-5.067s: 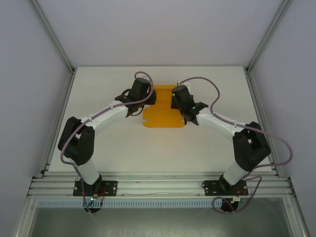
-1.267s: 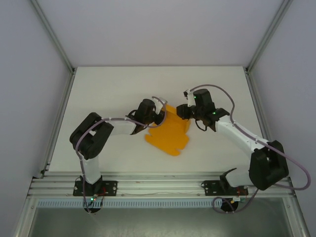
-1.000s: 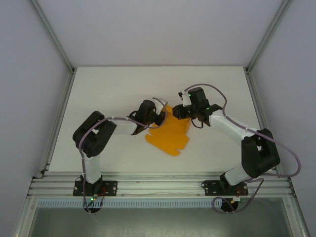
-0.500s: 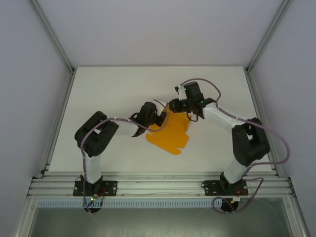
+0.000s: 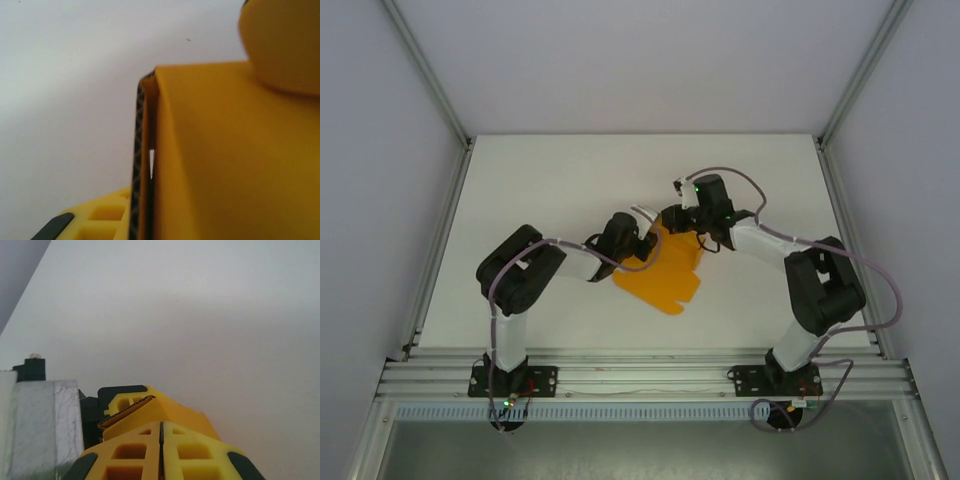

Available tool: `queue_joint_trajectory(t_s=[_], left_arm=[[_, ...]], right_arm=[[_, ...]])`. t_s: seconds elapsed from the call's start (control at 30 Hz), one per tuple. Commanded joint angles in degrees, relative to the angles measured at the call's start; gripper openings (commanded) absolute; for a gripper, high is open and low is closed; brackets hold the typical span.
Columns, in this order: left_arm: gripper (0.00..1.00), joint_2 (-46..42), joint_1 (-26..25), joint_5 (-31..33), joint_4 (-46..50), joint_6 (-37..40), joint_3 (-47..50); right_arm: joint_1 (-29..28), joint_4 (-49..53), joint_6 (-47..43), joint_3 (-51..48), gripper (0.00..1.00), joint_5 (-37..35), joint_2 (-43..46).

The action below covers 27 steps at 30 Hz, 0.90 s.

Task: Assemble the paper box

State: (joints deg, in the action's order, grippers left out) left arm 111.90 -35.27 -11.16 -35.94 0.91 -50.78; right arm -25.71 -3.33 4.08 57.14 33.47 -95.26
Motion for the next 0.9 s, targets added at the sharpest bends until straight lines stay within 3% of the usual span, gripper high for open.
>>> queue_joint_trajectory(t_s=[0.0, 0.13, 0.43, 0.63, 0.77, 0.87], left_arm=[[0.25, 0.8, -0.4, -0.2, -1.0, -1.8, 1.8], [0.26, -0.3, -0.4, -0.1, -1.9, -3.6, 3.0], [0.30, -5.3, -0.3, 1.8, -7.7, -8.7, 6.0], [0.32, -4.0, -0.2, -0.3, -9.1, -7.8, 3.4], [0.28, -0.5, -0.1, -0.2, -7.7, -7.0, 0.2], [0.16, 1.3, 0.7, -1.2, -8.5, -7.8, -0.4]], right_arm=[[-3.2, 6.1, -9.5, -6.6, 0.08, -5.1, 0.1], [-5.5, 3.3, -15.2, -10.3, 0.08, -12.0, 1.0], [-7.4, -2.6, -16.4, -14.0, 0.06, -16.4, 1.1], [-7.5, -1.9, -16.3, -13.3, 0.06, -16.7, 0.6], [-7.4, -1.0, -15.9, -12.5, 0.05, -16.8, 0.4], [-7.5, -0.1, -15.5, -12.0, 0.05, -16.9, 0.2]])
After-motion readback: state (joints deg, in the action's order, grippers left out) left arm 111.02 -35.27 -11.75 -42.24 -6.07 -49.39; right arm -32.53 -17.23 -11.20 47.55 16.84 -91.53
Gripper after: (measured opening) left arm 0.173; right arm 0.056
